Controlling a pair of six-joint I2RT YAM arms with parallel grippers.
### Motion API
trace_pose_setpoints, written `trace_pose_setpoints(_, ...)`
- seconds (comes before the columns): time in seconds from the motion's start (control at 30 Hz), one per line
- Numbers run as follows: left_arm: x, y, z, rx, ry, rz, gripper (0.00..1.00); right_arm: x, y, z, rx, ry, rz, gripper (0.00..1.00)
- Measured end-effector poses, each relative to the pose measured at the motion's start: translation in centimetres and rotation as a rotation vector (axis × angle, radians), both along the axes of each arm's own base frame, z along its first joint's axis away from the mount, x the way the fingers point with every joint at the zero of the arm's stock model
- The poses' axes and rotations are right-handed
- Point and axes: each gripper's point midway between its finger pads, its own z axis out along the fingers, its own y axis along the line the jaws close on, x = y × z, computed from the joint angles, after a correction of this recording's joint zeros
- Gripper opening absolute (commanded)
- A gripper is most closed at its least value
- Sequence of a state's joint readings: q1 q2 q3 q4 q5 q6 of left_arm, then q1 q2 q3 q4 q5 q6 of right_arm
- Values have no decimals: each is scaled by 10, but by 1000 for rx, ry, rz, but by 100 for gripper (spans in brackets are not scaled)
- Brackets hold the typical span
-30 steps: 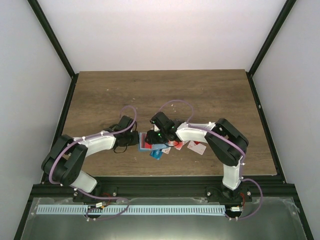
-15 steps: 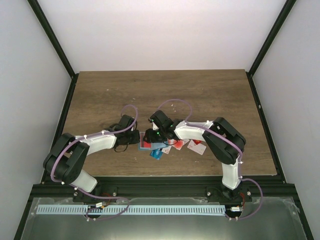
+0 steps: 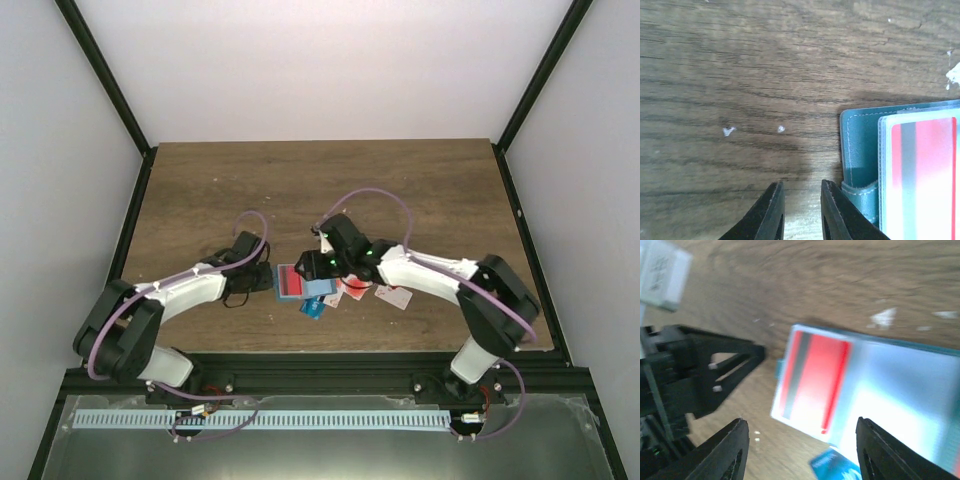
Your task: Put the credit cards into the card holder
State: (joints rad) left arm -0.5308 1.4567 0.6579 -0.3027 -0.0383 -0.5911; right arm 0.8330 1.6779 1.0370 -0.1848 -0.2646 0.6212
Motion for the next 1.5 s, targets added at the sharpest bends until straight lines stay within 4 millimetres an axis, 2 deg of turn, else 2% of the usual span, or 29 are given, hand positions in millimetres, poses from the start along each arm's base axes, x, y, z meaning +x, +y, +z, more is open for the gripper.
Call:
trace_pose_setpoints(0.07, -1, 3, 7, 5, -11, 8, 25, 5, -19, 8, -12, -26, -48, 64)
trace_pose_setpoints(0.13, -2, 5, 14, 4, -24, 12, 26, 17, -48, 7, -45, -39, -132, 65)
trace_pose_setpoints(0.23, -3, 4, 23, -5, -43, 9, 26, 36, -102, -15, -146, -16, -286, 67)
trace_pose_setpoints(0.33, -5, 1, 31, -17, -57, -3, 26, 43, -152, -42, -259, 35, -420, 69)
trace_pose_setpoints(0.43, -9, -6, 38, -36, -72, -25, 26, 41, -186, -59, -348, 69, -511, 72)
trace_pose_setpoints(0.53, -15, -15, 44, -53, -84, -56, 26, 40, -204, -66, -417, 74, -573, 74)
trace_pose_setpoints(0.73, -25, -24, 45, -68, -82, -85, 26, 28, -226, -79, -500, 98, -642, 71)
trace_pose_setpoints(0.9, -33, -22, 38, -63, -67, -89, 27, 27, -230, -80, -500, 93, -686, 66)
trace_pose_setpoints(1.03, -35, -21, 36, -61, -63, -92, 26, 23, -225, -81, -503, 76, -691, 66)
trace_pose_setpoints(1.23, -38, -20, 35, -70, -65, -97, 26, 6, -202, -85, -554, 35, -642, 66)
trace_pose_setpoints(1.5, -45, -19, 27, -85, -59, -106, 26, -10, -188, -90, -595, 4, -624, 66)
